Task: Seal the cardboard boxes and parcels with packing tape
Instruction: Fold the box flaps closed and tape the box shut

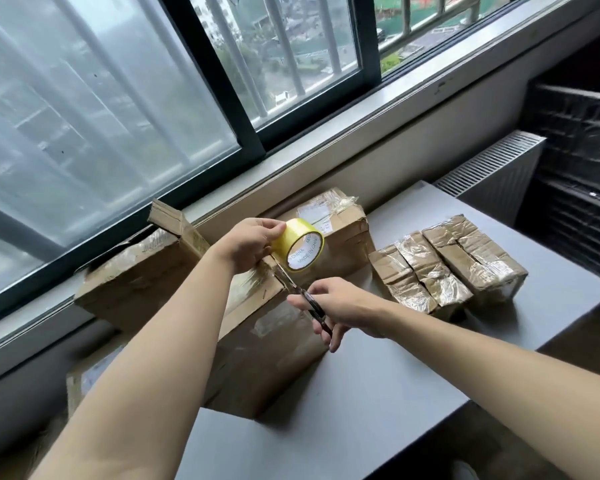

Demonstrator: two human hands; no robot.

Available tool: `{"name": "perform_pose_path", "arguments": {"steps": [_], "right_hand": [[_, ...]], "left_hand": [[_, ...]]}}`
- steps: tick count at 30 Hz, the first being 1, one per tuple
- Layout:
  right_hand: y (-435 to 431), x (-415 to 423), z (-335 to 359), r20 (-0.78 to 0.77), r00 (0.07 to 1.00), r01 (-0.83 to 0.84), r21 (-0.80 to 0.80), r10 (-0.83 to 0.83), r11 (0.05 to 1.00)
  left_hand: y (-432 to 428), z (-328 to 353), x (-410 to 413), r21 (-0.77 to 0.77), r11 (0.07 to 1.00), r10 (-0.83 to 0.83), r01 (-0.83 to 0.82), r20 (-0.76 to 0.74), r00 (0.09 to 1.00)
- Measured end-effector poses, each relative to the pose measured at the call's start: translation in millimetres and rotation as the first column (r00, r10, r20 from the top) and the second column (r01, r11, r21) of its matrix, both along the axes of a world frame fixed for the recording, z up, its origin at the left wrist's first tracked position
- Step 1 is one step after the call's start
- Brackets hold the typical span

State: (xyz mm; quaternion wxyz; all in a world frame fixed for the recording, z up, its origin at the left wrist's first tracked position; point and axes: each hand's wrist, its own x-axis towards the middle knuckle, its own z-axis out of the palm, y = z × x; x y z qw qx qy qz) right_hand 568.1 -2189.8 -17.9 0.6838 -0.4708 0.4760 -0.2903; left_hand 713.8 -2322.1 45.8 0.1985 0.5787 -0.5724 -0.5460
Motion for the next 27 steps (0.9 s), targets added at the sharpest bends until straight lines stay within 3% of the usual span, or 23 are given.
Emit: {"name": "perform_pose_path", "arguments": {"steps": [7,27], "right_hand": [[-10.1,12.7,2.9,-0.021,0.999,0.050,0.005,-0.050,0.999],[-27.8,4.9,-4.3,-0.088,0.996,0.020,-0.106,-0.030,0.994]], "left_hand": [[-3.1,0.0,4.0,-0.123,0.991,-0.042,0.058,0.127,0.991],[-8.8,-11.1,8.1,-0.115,0.992,-0.046,0.049,0.028,0.999]]}}
